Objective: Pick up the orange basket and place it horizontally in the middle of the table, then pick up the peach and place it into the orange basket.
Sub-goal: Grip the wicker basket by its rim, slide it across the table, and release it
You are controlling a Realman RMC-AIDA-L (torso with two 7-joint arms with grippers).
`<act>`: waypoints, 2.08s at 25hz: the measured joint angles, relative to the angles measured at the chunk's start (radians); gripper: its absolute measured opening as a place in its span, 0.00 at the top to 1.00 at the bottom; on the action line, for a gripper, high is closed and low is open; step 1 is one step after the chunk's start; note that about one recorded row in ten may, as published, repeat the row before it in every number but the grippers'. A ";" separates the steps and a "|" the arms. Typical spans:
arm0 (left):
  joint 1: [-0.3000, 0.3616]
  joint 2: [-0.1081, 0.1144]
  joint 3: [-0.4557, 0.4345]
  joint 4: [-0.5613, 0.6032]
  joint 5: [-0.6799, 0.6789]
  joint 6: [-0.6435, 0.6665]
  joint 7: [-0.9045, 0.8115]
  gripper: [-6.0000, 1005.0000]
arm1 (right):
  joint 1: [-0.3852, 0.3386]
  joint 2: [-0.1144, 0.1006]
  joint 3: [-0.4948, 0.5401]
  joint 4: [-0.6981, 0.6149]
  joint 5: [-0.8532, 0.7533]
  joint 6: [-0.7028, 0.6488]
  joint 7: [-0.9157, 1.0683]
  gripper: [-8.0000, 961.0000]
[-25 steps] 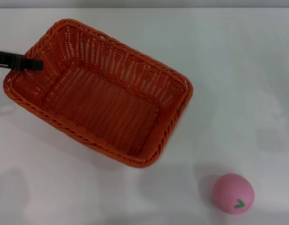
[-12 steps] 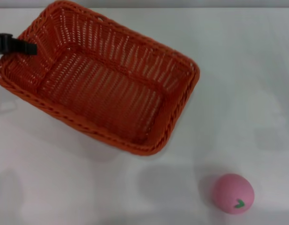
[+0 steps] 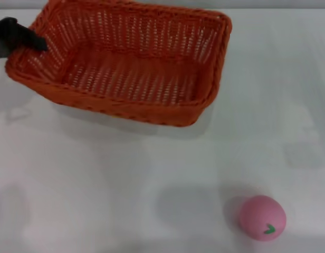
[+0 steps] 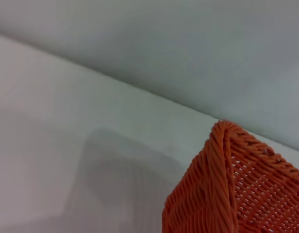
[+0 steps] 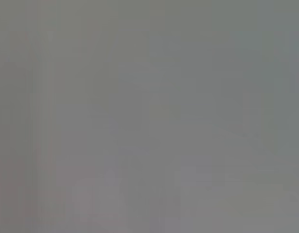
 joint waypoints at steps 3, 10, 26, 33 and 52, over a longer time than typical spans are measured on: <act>-0.031 -0.002 0.006 0.083 0.009 0.020 -0.047 0.85 | 0.001 0.000 -0.001 0.003 0.000 0.000 -0.021 0.10; -0.104 -0.047 0.014 0.153 0.076 0.063 -0.146 0.85 | 0.001 0.000 -0.016 0.001 -0.001 -0.005 -0.028 0.10; -0.124 -0.093 0.021 0.181 0.154 0.125 -0.251 0.85 | -0.005 -0.002 -0.021 0.000 -0.002 0.021 -0.041 0.10; -0.117 -0.087 0.020 0.229 0.153 0.140 -0.232 0.85 | -0.005 0.000 -0.029 0.001 -0.002 0.025 -0.041 0.10; -0.122 -0.082 0.012 0.283 0.124 0.133 -0.206 0.85 | -0.011 0.000 -0.042 0.007 -0.003 0.025 -0.041 0.10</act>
